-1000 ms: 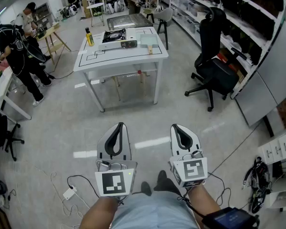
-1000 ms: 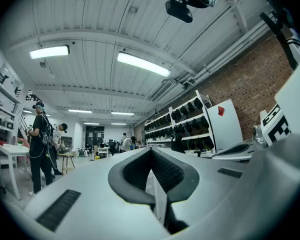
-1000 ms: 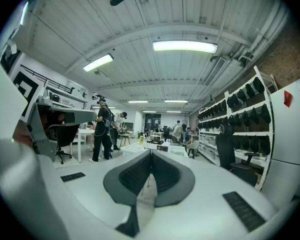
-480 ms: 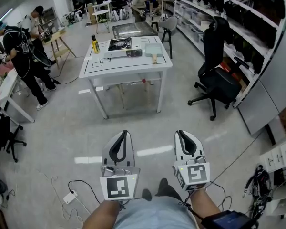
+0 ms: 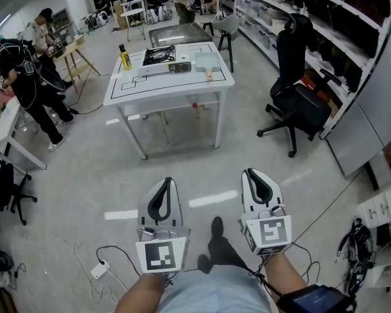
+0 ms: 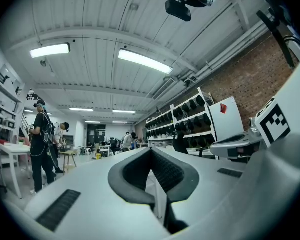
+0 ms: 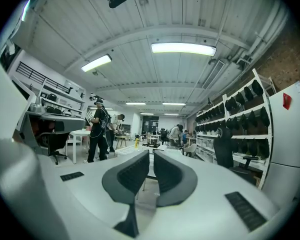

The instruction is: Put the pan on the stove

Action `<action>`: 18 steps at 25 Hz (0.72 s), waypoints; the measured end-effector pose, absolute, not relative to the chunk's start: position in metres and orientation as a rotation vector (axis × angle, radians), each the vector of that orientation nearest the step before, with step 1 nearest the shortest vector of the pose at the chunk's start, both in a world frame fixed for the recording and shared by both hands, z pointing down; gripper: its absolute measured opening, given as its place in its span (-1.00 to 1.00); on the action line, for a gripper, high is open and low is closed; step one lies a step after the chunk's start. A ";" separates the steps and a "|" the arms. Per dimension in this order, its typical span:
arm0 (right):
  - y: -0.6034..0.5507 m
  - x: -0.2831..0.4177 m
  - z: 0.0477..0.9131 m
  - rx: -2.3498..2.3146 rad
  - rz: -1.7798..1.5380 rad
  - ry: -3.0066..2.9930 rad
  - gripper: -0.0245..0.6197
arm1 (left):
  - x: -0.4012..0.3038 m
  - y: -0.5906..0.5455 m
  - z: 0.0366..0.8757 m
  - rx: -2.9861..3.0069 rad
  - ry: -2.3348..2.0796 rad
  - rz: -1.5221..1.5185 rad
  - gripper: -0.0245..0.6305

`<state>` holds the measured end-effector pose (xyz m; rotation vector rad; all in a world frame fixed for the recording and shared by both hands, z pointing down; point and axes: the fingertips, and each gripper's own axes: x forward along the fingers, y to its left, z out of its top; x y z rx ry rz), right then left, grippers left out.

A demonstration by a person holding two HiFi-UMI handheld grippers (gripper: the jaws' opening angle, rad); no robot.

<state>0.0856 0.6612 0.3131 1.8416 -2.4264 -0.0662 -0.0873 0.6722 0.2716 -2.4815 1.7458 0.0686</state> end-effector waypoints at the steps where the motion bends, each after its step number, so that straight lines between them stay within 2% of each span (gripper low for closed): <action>1: 0.655 0.087 0.316 1.842 -0.059 -2.426 -0.76 | -0.085 0.666 0.275 -2.486 1.743 0.065 -0.87; 18: 0.468 0.113 0.377 1.761 0.180 -2.435 -0.77 | -0.053 0.472 0.303 -2.500 1.773 -0.056 -0.87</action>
